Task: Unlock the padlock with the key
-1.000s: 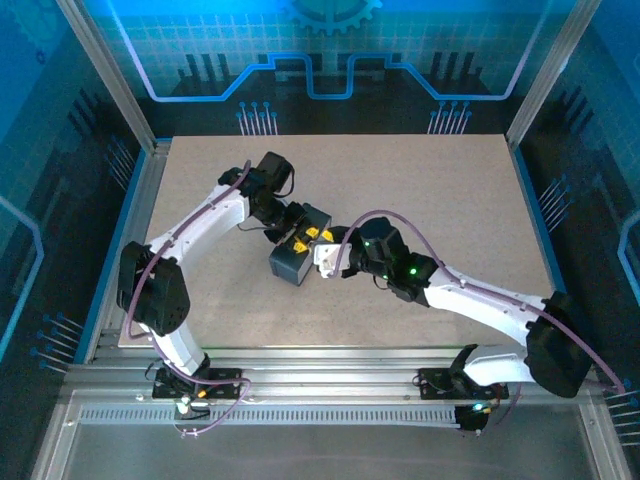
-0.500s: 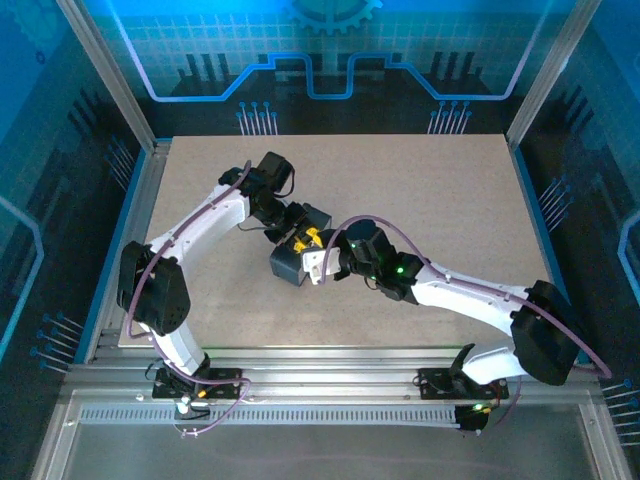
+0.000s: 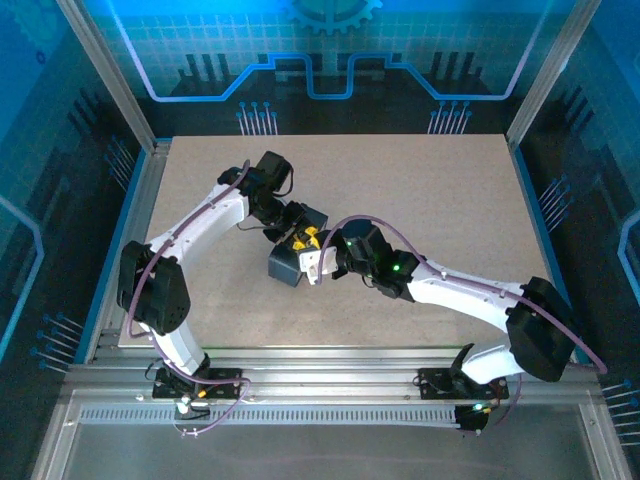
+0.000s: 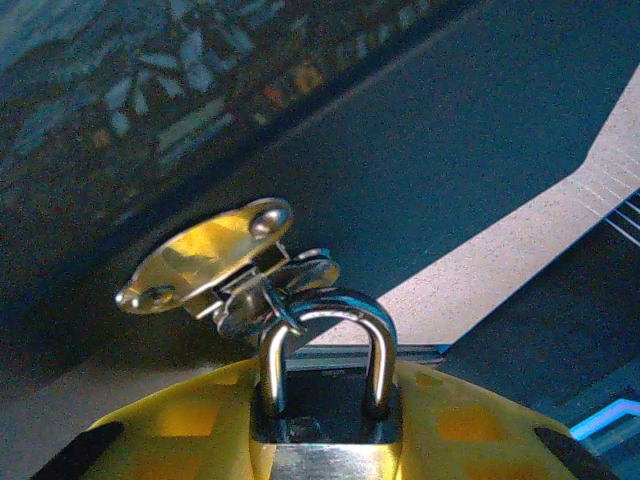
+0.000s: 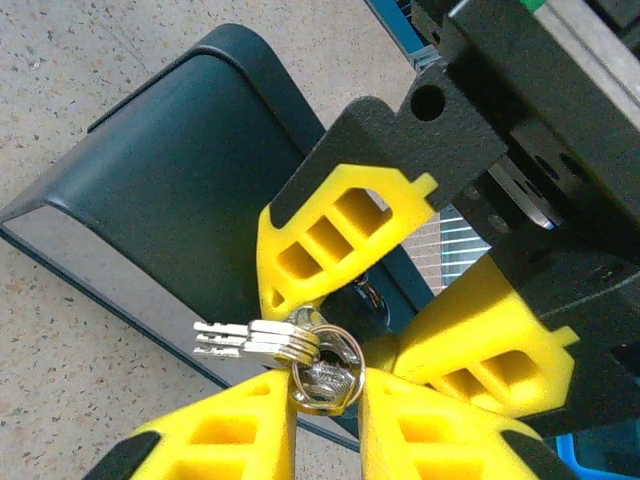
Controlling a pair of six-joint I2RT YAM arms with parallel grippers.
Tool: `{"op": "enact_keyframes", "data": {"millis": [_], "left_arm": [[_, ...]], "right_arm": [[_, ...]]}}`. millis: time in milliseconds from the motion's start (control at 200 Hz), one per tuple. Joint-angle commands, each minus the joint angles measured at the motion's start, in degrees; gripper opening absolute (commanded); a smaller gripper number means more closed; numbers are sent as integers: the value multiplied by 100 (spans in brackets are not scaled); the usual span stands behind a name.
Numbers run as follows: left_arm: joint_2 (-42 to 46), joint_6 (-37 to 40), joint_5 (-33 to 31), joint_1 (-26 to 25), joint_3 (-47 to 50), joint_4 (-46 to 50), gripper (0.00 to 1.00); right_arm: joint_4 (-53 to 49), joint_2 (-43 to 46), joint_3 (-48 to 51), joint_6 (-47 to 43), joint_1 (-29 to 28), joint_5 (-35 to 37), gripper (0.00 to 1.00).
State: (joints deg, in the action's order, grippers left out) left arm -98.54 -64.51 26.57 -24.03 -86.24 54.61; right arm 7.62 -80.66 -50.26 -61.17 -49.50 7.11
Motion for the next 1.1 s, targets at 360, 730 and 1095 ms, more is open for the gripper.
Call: {"op": "enact_keyframes", "data": {"millis": [360, 730, 1095], "left_arm": [[-9, -171, 379, -119, -164, -118, 0], [20, -298, 332, -118, -44, -253, 0], [59, -387, 354, -190, 72, -407, 0]], "right_arm": [[545, -213, -127, 448, -268, 147, 10], [297, 14, -267, 1585, -377, 110, 1], [930, -34, -89, 3749, -400, 16, 0]]}}
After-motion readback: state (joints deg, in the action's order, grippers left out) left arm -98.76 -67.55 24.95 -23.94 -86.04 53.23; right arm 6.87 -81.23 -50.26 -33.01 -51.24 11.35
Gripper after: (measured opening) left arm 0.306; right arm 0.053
